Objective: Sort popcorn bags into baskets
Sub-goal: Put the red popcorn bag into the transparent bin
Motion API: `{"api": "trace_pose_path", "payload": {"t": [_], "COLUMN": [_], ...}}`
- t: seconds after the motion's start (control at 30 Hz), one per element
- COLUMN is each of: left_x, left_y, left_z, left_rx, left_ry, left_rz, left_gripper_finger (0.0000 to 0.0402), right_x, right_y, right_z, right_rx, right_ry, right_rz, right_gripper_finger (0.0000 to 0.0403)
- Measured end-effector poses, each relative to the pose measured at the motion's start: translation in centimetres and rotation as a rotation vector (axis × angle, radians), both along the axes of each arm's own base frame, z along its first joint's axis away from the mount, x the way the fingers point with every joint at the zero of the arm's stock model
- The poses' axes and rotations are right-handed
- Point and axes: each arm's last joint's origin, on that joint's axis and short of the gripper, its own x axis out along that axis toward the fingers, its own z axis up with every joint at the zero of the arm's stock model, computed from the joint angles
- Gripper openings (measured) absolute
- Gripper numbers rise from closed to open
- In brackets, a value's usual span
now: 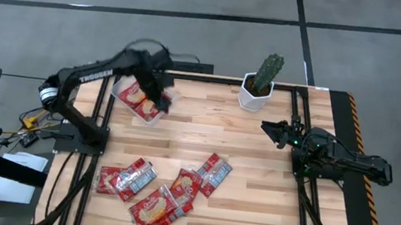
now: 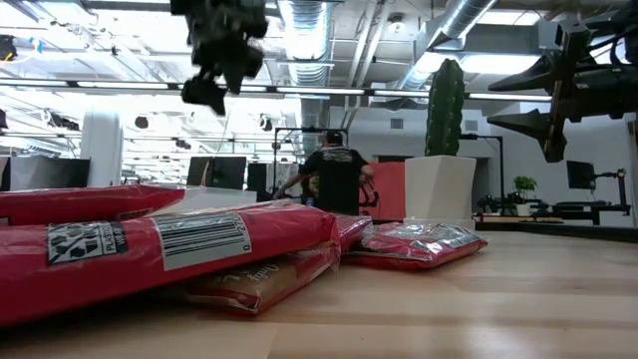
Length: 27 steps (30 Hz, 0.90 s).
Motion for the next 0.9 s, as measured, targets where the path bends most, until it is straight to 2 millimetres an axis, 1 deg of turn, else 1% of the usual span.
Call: {"api": "trace_pose_path", "payload": {"t": [0.1,0.2,0.33,0.43,0.53,0.6,0.77,0.83,0.9], "left_x": [2.4,4.4,6.1,6.6,6.7,6.7,6.8,6.7,6.4], "left_y": [-4.3,-8.0,-10.9,-12.4,-13.4,-13.8,-14.9,-15.0,-14.9], "left_z": [0.5,0.2,-1.7,-3.7,-5.8,-7.0,-9.7,-10.6,-11.4], "left_rx": [0.065,0.135,0.175,0.151,0.133,0.149,0.215,0.226,0.249], "left_ry": [-0.048,-0.079,-0.04,-0.054,-0.085,-0.111,-0.28,-0.321,-0.322], "left_rz": [-0.092,-0.152,-0.156,-0.152,-0.161,-0.198,-0.343,-0.361,-0.37], "left_gripper_finger": [0.0231,0.0231,0.0241,0.0256,0.0271,0.0278,0.0282,0.0283,0.0283], "right_x": [0.0,0.0,0.0,0.0,0.0,0.0,0.0,0.0,0.0], "right_y": [0.0,0.0,0.0,0.0,0.0,0.0,0.0,0.1,0.1], "right_z": [0.0,0.0,-0.1,-0.1,-0.1,-0.1,-0.1,-0.1,-0.1], "right_rx": [0.001,0.001,0.001,0.002,0.002,0.002,-0.01,-0.01,-0.01], "right_ry": [0.003,0.005,0.006,0.008,0.009,0.01,0.015,0.015,0.015], "right_rz": [0.001,0.003,0.003,0.005,0.013,0.015,0.015,0.018,0.026], "right_gripper_finger": [0.026,0.026,0.026,0.026,0.026,0.026,0.026,0.026,0.026]}}
